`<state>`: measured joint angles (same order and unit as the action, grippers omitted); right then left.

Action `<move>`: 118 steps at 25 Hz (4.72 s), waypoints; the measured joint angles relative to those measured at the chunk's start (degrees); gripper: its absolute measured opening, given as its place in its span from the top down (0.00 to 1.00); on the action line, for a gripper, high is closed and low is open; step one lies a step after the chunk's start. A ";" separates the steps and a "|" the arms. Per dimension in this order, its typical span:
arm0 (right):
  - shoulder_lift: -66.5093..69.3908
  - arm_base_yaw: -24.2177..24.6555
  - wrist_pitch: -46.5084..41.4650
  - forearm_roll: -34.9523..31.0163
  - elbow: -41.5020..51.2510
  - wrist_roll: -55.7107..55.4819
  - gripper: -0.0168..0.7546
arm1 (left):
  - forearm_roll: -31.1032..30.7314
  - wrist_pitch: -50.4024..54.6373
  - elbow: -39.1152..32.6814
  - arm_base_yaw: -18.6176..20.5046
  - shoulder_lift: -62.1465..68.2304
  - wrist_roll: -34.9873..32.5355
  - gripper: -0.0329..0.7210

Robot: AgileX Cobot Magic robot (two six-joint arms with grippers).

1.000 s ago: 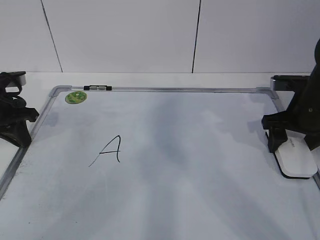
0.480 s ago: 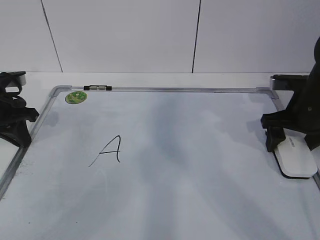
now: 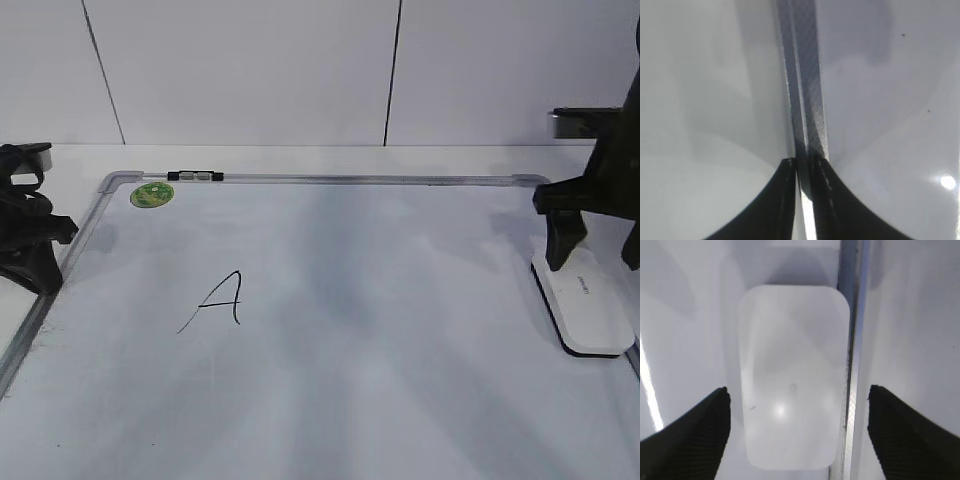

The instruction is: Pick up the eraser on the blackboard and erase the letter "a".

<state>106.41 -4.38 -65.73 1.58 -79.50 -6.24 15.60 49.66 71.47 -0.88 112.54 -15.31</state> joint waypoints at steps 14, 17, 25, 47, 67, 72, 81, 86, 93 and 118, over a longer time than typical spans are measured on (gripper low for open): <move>-2.43 0.00 -3.62 -0.77 -0.93 0.00 0.13 | -0.64 7.40 6.87 0.00 1.18 0.00 0.49; -4.99 0.00 -3.72 -0.91 -0.93 0.00 0.13 | -0.78 13.33 11.66 0.00 1.18 0.00 0.46; -14.75 -0.07 -4.17 -0.99 -0.93 0.13 0.15 | -0.86 19.50 17.04 0.00 -4.35 1.37 0.45; -50.51 -0.07 -5.43 -0.99 23.67 0.13 0.20 | 2.14 21.53 -0.94 0.00 -50.64 6.21 0.45; -82.36 -0.07 -6.26 0.50 39.70 0.96 0.21 | -1.11 22.79 -30.59 0.00 -91.51 6.21 0.45; -86.36 -0.07 -6.49 1.01 45.04 3.45 0.21 | -1.43 22.79 -36.61 0.00 -93.38 6.21 0.45; -87.44 -0.07 -2.55 1.39 49.24 4.80 0.21 | -4.14 15.93 -41.31 0.00 -93.42 6.21 0.45; -87.44 -0.07 -0.05 1.42 50.75 4.81 0.21 | -5.20 13.86 -42.26 0.00 -93.42 6.21 0.45; -87.44 -0.07 0.56 1.51 50.87 4.92 0.21 | -5.20 13.64 -42.35 0.00 -93.42 6.21 0.45; -96.64 0.31 0.56 1.51 50.96 5.03 0.21 | -5.20 13.64 -42.35 0.10 -103.99 6.21 0.46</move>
<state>9.77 -4.07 -65.17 3.09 -28.54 -1.20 10.40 63.30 29.12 -0.77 8.55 -9.09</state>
